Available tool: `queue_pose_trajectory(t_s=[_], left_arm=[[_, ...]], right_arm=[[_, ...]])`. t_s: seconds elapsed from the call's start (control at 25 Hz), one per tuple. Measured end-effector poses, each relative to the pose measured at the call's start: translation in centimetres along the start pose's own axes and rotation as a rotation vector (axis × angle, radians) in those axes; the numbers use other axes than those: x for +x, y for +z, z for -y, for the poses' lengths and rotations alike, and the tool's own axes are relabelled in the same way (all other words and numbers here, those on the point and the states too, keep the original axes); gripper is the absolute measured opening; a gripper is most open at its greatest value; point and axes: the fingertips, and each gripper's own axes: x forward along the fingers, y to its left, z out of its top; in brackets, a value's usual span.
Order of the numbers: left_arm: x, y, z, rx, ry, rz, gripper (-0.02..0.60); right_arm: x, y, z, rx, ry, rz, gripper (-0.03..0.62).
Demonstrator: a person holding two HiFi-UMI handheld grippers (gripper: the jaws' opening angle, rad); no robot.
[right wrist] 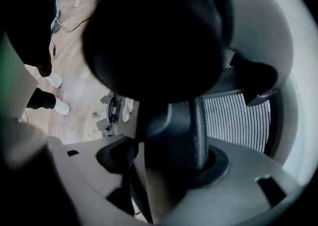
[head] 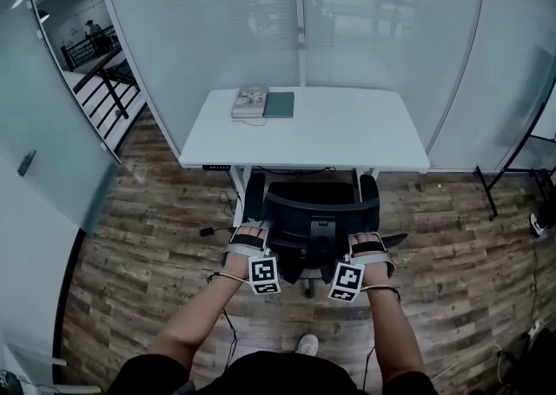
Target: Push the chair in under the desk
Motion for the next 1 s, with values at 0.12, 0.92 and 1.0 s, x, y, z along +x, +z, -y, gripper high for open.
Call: queue_pose_trajectory(t_s=[0.12, 0.92, 1.0], left_arm=[[0.8, -0.8, -0.7, -0.006, 0.002, -0.01, 0.466], [3.9, -1.3, -4.2, -0.031, 0.039, -0.04, 0.448], [4.5, -1.5, -4.5, -0.032, 0.038, -0.038, 0.448]], right_arm=[[1.2, 0.5, 0.7, -0.02, -0.004, 0.011, 0.296], [4.8, -0.1, 4.3, -0.055, -0.03, 0.044, 0.293], [5.4, -0.1, 4.6, -0.055, -0.027, 0.041, 0.295]])
